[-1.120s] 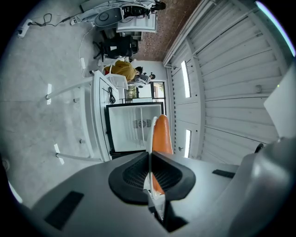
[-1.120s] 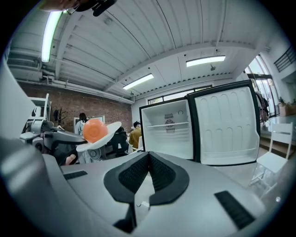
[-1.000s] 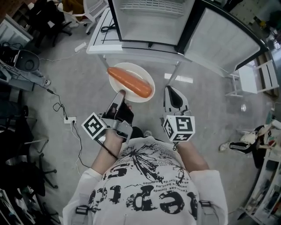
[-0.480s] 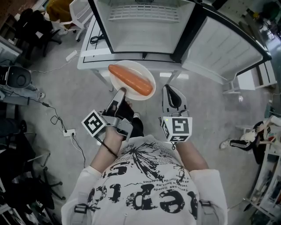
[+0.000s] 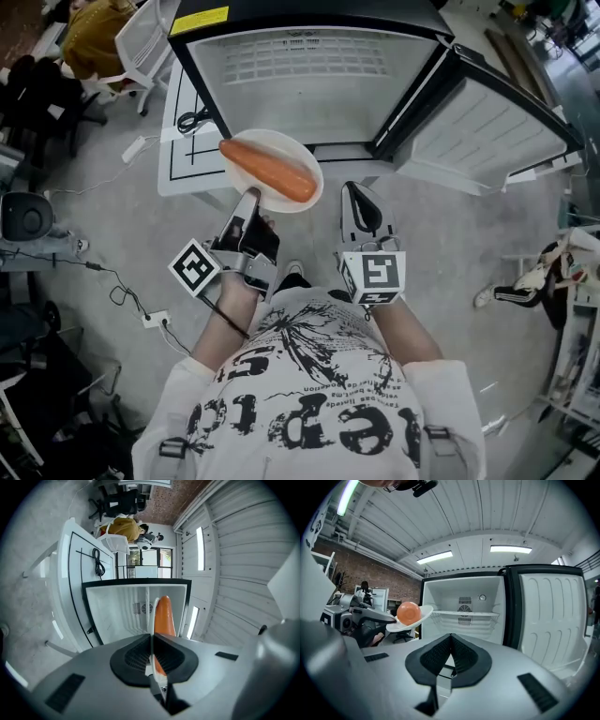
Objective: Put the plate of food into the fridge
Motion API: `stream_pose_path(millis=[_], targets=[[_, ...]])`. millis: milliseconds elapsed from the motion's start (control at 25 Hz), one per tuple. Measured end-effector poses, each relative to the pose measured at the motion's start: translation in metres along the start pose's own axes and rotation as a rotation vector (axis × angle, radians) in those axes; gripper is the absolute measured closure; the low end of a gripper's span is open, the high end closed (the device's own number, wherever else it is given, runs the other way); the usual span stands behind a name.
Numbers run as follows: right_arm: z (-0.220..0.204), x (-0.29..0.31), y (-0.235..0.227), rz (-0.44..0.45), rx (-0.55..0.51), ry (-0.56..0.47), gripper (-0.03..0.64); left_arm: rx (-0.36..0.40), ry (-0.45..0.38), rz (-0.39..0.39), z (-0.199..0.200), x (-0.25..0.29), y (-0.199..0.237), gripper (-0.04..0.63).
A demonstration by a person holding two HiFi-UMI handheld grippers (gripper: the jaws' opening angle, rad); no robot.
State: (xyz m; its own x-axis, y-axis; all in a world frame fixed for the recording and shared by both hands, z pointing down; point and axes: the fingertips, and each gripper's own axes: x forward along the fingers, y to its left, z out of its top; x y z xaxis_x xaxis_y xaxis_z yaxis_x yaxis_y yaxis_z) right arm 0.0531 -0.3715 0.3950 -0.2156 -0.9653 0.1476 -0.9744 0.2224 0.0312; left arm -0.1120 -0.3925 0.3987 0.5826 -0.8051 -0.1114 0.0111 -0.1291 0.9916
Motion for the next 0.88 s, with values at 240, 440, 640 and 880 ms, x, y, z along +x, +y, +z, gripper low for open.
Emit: stream_pose_path(millis=[240,440,640,880], targets=[[0.001,0.032,-0.006,-0.021,-0.009,0.011,0.617,0.006,0.028,-0.009,0.016,0.034,0.002,0.571],[0.001,0.054,-0.021,-0.006,0.004,0.010,0.617,-0.001,0.031,0.006,0.017,0.061,0.010,0.571],[0.003,0.077,-0.039,0.044,0.013,0.010,0.617,0.011,-0.029,0.014,0.026,0.087,0.009,0.571],[0.011,0.105,-0.053,0.123,0.013,0.000,0.617,0.033,-0.084,0.010,0.030,0.119,0.001,0.571]])
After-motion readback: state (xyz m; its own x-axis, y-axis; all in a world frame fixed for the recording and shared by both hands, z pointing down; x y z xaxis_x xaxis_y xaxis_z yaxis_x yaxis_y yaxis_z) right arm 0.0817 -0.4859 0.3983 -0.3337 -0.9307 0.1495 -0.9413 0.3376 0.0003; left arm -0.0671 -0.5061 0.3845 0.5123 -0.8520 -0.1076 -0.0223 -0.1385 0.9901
